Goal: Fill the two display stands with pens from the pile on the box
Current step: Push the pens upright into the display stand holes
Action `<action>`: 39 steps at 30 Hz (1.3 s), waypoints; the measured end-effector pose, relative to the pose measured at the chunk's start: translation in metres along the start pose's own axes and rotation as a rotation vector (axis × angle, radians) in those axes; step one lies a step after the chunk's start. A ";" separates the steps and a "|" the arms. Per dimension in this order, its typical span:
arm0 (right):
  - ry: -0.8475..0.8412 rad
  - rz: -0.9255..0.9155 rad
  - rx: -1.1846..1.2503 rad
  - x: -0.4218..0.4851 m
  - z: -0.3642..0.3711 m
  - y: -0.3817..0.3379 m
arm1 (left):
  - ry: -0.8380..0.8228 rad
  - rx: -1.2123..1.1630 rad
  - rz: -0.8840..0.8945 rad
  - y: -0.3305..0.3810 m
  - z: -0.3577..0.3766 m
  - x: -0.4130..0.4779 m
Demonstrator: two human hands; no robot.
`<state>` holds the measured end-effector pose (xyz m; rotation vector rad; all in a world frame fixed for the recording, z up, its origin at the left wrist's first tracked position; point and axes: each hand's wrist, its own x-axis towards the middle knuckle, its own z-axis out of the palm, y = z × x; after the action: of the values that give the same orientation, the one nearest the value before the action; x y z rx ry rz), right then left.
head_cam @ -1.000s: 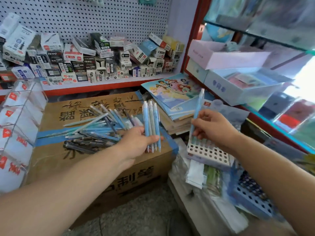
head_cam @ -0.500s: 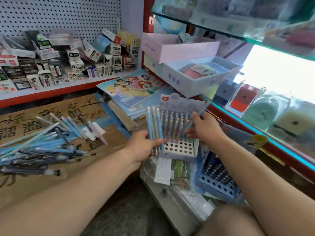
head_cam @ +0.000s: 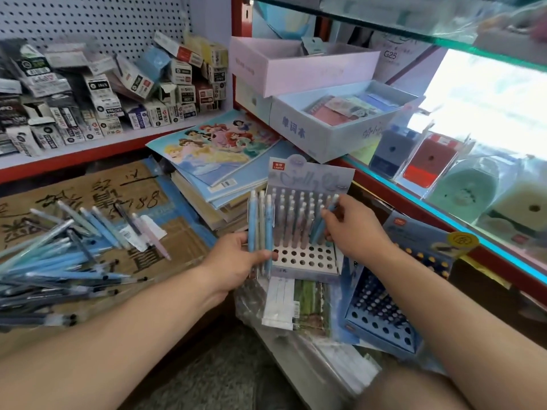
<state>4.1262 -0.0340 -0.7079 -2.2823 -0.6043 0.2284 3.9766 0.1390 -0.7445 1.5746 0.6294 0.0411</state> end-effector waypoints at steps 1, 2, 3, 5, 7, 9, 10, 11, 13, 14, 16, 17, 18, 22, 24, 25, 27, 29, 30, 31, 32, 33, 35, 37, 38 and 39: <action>-0.006 0.003 -0.018 0.001 0.001 0.001 | -0.003 -0.002 -0.003 -0.001 0.000 0.001; -0.017 0.005 -0.036 0.002 0.002 0.002 | -0.008 -0.002 -0.006 -0.001 0.000 0.002; -0.025 0.002 -0.053 0.002 0.002 0.004 | -0.011 -0.001 -0.007 -0.002 0.000 0.003; -0.038 -0.004 -0.088 0.002 0.003 0.006 | -0.011 -0.005 -0.004 -0.002 0.002 0.005; -0.044 -0.003 -0.108 0.003 0.004 0.008 | -0.009 -0.006 0.000 -0.001 0.004 0.006; -0.041 0.003 -0.123 0.003 0.004 0.009 | -0.013 -0.006 -0.001 -0.001 0.007 0.006; -0.032 0.004 -0.135 0.004 0.004 0.008 | -0.016 -0.009 -0.005 -0.001 0.008 0.006; -0.019 0.002 -0.145 0.004 0.004 0.007 | -0.017 -0.014 -0.011 -0.001 0.008 0.006; 0.008 -0.003 -0.146 0.004 0.004 0.005 | -0.016 -0.022 -0.017 0.000 0.010 0.006; 0.016 -0.003 -0.139 0.003 0.004 0.003 | -0.017 -0.021 -0.016 0.001 0.011 0.004; 0.035 -0.014 -0.140 0.003 0.004 0.001 | -0.020 -0.016 -0.015 0.003 0.012 0.003; 0.048 -0.019 -0.145 0.002 0.004 0.001 | -0.019 -0.013 -0.017 0.003 0.012 0.002; 0.060 -0.022 -0.147 0.002 0.003 0.000 | -0.018 -0.011 -0.020 0.004 0.012 0.001; 0.080 -0.043 -0.142 0.001 0.001 -0.001 | -0.018 -0.003 -0.017 0.006 0.012 -0.002; 0.065 -0.049 -0.168 0.000 0.001 -0.002 | -0.025 -0.005 -0.013 0.006 0.012 -0.003; 0.056 -0.049 -0.188 0.000 0.002 -0.003 | -0.032 -0.005 -0.011 0.006 0.012 -0.003; 0.060 -0.042 -0.210 -0.001 0.001 -0.006 | -0.062 -0.010 -0.010 0.005 0.012 -0.003; 0.121 -0.053 -0.170 -0.004 -0.002 -0.011 | -0.106 -0.027 -0.005 0.005 0.012 -0.004; 0.154 -0.067 -0.116 -0.006 -0.003 -0.014 | -0.131 -0.041 0.000 0.005 0.012 -0.003; 0.169 -0.077 -0.037 -0.009 -0.003 -0.017 | -0.158 -0.057 0.006 0.005 0.012 -0.004; 0.155 -0.081 0.045 -0.011 -0.002 -0.020 | -0.186 -0.070 0.013 0.006 0.013 -0.005; 0.125 -0.093 0.105 -0.014 0.000 -0.023 | -0.211 -0.075 0.025 0.006 0.015 -0.005; 0.064 -0.131 0.145 -0.017 0.004 -0.026 | -0.254 -0.076 0.052 0.007 0.017 -0.006; 0.033 -0.141 0.172 -0.017 0.006 -0.027 | -0.276 -0.075 0.077 0.007 0.019 -0.007; 0.023 -0.135 0.189 -0.017 0.005 -0.027 | -0.277 -0.068 0.086 0.008 0.021 -0.008; 0.018 -0.129 0.203 -0.017 0.005 -0.027 | -0.268 -0.062 0.090 0.007 0.021 -0.007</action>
<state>4.1004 -0.0230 -0.6927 -2.0407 -0.6840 0.1964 3.9815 0.1167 -0.7380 1.5154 0.3445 -0.0815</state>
